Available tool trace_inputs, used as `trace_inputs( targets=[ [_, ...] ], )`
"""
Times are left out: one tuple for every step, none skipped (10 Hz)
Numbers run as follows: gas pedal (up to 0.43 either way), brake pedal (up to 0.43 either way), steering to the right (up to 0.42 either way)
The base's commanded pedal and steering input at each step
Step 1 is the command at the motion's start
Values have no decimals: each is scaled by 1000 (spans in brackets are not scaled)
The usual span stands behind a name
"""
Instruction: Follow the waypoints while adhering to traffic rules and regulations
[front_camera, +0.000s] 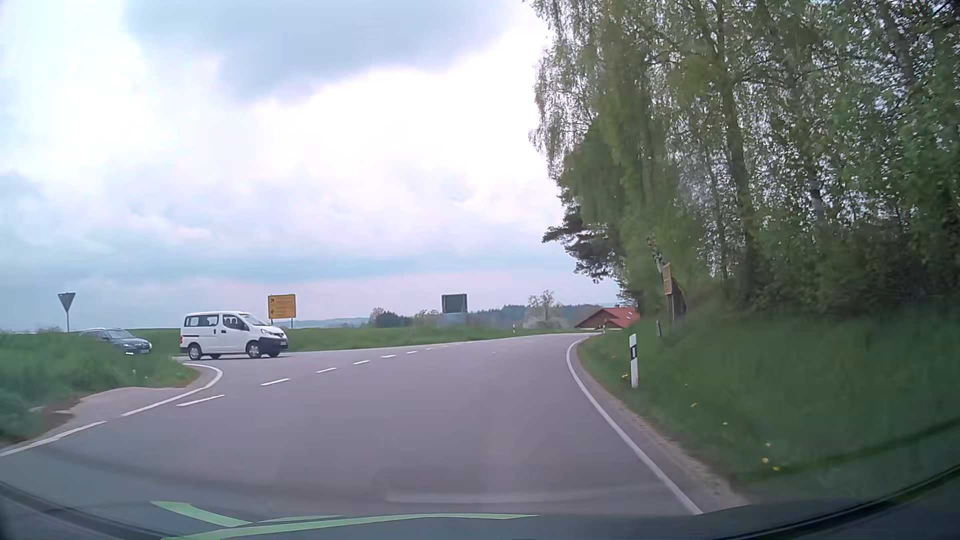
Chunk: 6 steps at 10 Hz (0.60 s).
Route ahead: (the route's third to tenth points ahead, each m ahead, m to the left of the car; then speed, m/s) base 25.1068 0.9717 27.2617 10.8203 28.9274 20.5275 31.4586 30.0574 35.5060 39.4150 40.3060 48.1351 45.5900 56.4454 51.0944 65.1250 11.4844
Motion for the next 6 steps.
trace_inputs(
  targets=[
    [0, 293, 41],
    [0, 293, 41],
    [0, 299, 41],
    [0, 317, 41],
    [0, 323, 40],
    [0, 329, 38]
  ],
)
